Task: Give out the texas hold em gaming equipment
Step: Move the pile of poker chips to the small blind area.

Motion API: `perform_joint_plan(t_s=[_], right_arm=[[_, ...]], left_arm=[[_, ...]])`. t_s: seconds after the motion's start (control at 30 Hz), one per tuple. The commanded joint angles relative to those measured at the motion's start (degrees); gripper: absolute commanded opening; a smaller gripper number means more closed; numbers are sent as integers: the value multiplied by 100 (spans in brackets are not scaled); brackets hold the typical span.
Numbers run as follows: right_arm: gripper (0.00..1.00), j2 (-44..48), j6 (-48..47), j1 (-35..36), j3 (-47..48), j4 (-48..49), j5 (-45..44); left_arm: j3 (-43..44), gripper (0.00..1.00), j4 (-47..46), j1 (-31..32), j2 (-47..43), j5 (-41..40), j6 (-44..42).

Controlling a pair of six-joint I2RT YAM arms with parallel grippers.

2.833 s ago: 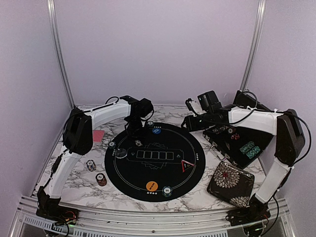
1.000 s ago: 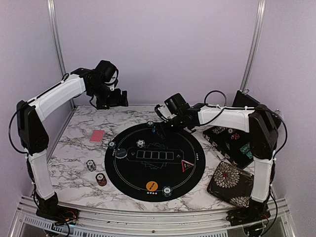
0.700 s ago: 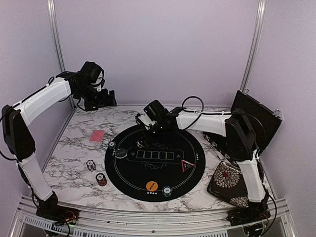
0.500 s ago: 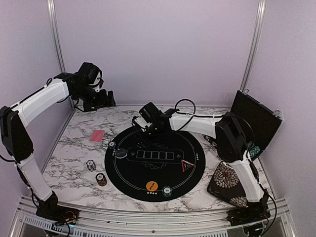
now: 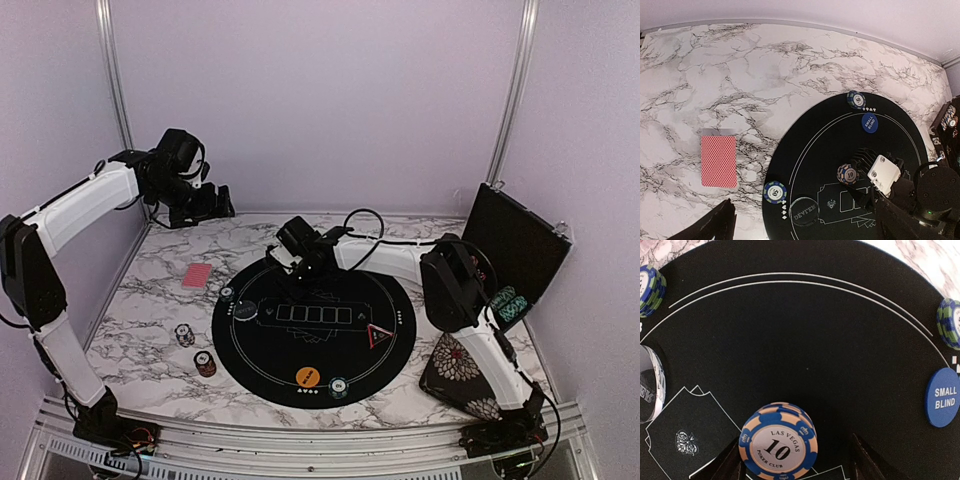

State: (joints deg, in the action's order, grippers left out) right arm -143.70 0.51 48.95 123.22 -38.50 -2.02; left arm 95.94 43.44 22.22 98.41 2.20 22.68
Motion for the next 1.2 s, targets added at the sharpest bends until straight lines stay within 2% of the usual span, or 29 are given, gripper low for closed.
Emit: perform_joint_plan(t_s=[0.0,0.6,1.17], right_arm=[[67,-138,-34,77,286,-70,27],[65,-457,-31,132,616,-214,-210],[43,-348,141,88,277,-50,-246]], left_arm=[[-91,99,-140,-31,-165,73,-86],[-210,99,-141,-31,-193,140,-105],[-227,99,-140,-38,-200,151,-94]])
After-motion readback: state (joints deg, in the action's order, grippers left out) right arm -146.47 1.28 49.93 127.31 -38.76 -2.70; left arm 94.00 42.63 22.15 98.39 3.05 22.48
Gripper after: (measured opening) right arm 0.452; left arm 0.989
